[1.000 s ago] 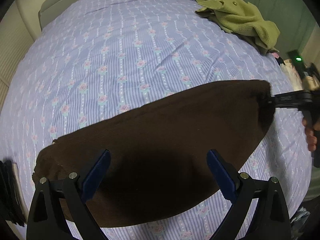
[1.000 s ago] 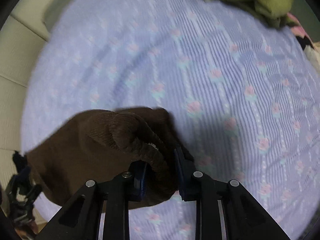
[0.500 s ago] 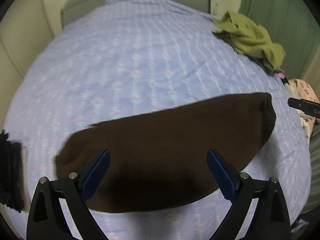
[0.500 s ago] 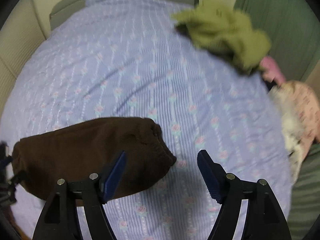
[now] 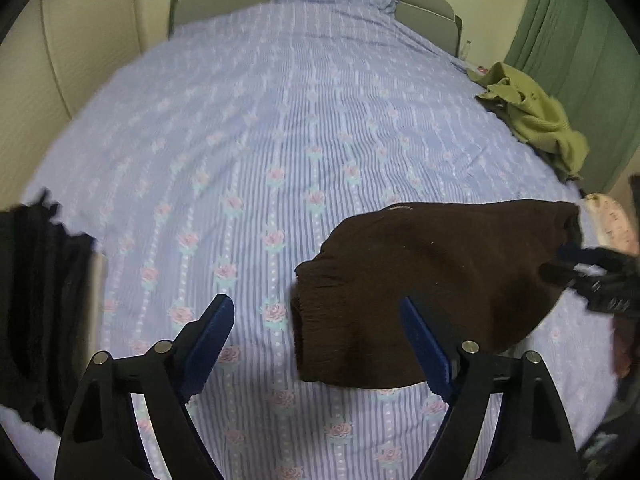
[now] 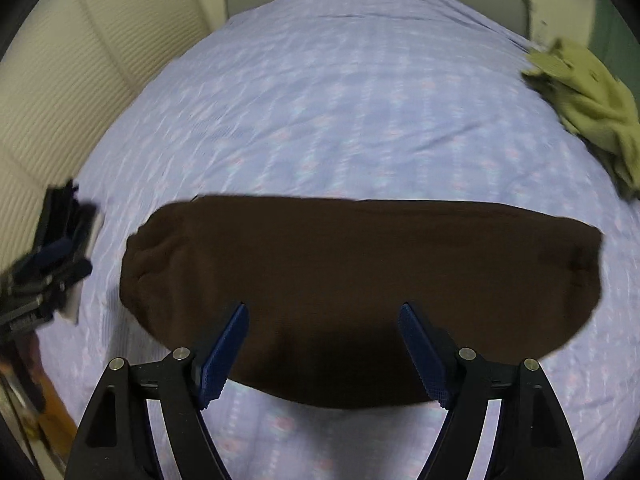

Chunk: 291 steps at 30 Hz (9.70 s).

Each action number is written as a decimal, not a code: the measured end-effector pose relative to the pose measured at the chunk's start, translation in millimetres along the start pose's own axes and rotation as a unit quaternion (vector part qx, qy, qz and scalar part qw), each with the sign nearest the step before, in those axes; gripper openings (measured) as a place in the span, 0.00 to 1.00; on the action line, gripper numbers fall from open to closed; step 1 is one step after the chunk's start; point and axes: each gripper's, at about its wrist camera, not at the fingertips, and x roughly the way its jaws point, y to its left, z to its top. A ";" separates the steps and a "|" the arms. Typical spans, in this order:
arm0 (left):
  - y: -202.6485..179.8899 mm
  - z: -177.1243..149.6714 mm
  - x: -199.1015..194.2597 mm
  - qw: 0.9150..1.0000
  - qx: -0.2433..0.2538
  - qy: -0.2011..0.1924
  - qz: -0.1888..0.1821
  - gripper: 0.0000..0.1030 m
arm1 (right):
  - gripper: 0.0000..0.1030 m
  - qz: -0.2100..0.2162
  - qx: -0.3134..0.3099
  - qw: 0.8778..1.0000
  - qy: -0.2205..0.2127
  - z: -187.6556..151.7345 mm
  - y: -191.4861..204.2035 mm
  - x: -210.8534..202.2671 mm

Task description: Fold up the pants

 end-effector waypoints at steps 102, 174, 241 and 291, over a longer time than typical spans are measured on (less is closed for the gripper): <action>-175.5 42.0 96.5 0.969 0.168 0.110 -0.145 0.46 | 0.66 0.216 0.077 0.972 0.043 -30.8 -45.9 84.3; -329.1 -27.3 152.8 0.979 0.183 0.085 -0.009 0.19 | 0.71 0.059 0.232 0.969 -0.064 -36.4 -335.5 48.1; -141.9 -0.8 -107.7 0.996 -0.049 0.021 0.073 0.50 | 0.41 -0.074 0.145 0.983 -0.090 23.5 -76.7 -120.5; 14.2 -28.3 -123.0 0.996 -0.080 -0.021 0.036 0.59 | 0.73 0.021 -0.004 0.999 -0.043 9.3 117.8 -79.7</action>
